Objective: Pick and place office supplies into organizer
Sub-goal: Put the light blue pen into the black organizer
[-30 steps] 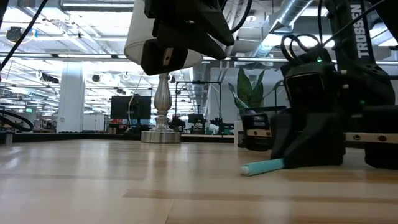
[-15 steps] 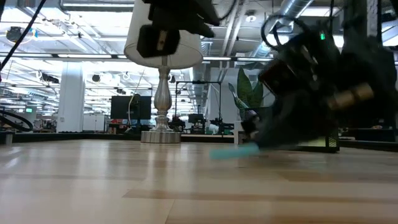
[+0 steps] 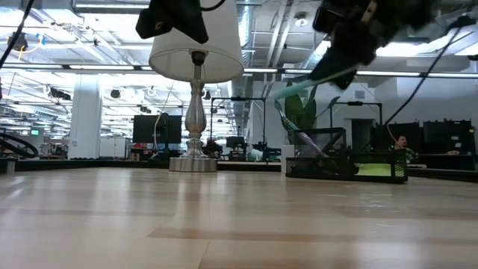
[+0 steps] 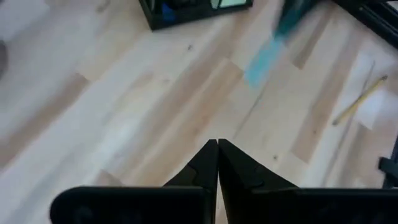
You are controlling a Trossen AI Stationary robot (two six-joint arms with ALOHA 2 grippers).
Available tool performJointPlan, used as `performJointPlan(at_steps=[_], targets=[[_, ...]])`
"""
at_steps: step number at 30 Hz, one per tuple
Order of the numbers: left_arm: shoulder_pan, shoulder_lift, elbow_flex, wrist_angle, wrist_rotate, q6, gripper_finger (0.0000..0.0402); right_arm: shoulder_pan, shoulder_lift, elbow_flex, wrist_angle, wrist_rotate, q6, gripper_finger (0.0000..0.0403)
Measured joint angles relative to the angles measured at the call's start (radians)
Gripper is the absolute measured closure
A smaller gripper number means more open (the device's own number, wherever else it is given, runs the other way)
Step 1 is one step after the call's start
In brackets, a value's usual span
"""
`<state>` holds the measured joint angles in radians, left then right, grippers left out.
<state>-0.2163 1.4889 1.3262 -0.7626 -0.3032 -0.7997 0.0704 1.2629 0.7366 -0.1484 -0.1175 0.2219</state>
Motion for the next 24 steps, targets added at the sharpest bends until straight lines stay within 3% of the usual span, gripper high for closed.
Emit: performJointPlan(at_steps=[5,8,12,16,18,24], targets=[[0.028,-0.014,0.0,-0.003,-0.004,0.118,0.0401,-0.111,-0.091,0.256,-0.515,0.274,-0.062,0.0383],[0.045,-0.016,0.001,-0.007,-0.005,0.187,0.0401,-0.197,-0.079,0.405,-0.708,0.343,-0.061,0.0385],[0.067,-0.015,0.001,-0.016,-0.009,0.257,0.0401,-0.322,-0.017,0.528,-0.891,0.33,0.024,0.0386],[0.089,-0.015,0.001,-0.019,-0.012,0.302,0.0401,-0.418,0.071,0.553,-1.027,0.249,0.07,0.0386],[0.099,-0.015,0.001,-0.02,-0.012,0.332,0.0401,-0.437,0.115,0.553,-1.039,0.203,0.067,0.0386],[0.127,-0.015,0.001,-0.022,-0.012,0.403,0.0401,-0.44,0.223,0.553,-0.949,0.196,0.017,0.0386]])
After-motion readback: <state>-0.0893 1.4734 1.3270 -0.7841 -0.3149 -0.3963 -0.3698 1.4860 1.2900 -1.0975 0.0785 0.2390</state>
